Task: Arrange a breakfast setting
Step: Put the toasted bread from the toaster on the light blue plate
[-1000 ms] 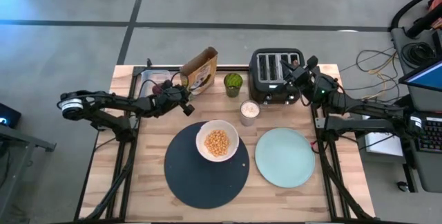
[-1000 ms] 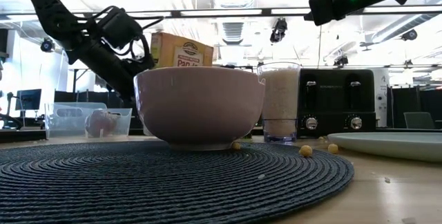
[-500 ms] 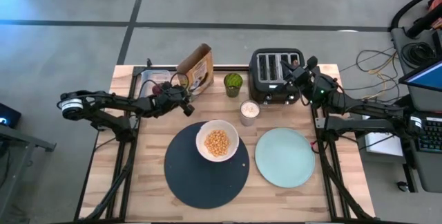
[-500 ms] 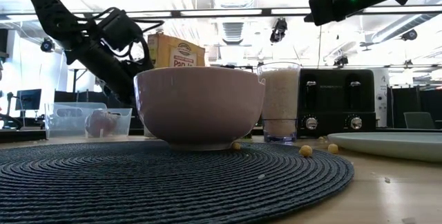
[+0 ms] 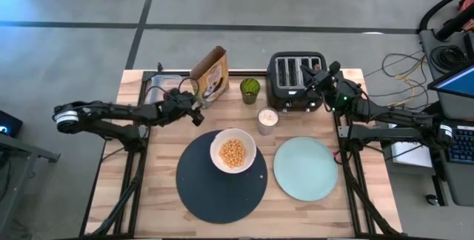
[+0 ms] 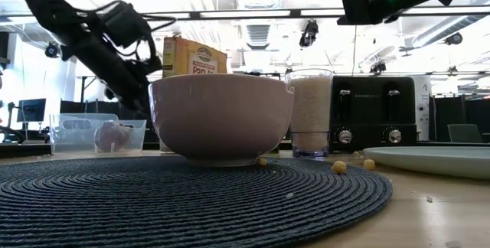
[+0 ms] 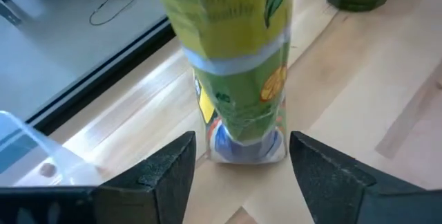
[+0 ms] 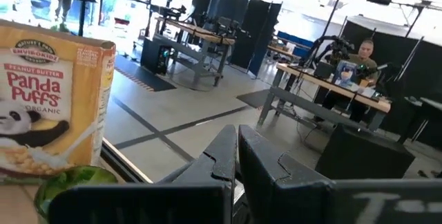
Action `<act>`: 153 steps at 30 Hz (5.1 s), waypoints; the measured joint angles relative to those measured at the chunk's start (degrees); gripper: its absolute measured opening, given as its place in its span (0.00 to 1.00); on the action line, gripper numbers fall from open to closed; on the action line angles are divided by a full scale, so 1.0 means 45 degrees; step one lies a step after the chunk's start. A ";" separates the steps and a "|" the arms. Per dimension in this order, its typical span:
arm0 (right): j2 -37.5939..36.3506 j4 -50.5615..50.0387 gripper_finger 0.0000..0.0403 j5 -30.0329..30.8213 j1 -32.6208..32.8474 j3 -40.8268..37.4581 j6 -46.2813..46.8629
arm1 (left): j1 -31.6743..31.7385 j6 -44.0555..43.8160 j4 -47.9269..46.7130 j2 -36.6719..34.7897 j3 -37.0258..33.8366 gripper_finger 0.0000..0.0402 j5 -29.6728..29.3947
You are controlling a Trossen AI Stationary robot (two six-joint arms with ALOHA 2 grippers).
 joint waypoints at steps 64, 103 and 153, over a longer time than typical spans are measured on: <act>1.5465 -1.8669 0.02 -0.4658 0.1808 2.2787 0.7373 | -0.3117 0.7912 -0.0475 -0.8838 0.0371 0.54 -0.3294; 1.1832 -1.8010 0.02 -0.4002 0.3898 1.9339 0.4829 | 0.1671 0.0413 -1.1499 -0.2901 0.6383 0.02 -0.1479; 0.8601 -1.6902 0.26 -0.0883 -0.6366 0.9612 0.8245 | 0.3952 0.0333 -1.2387 -0.2391 0.7121 0.00 -0.0508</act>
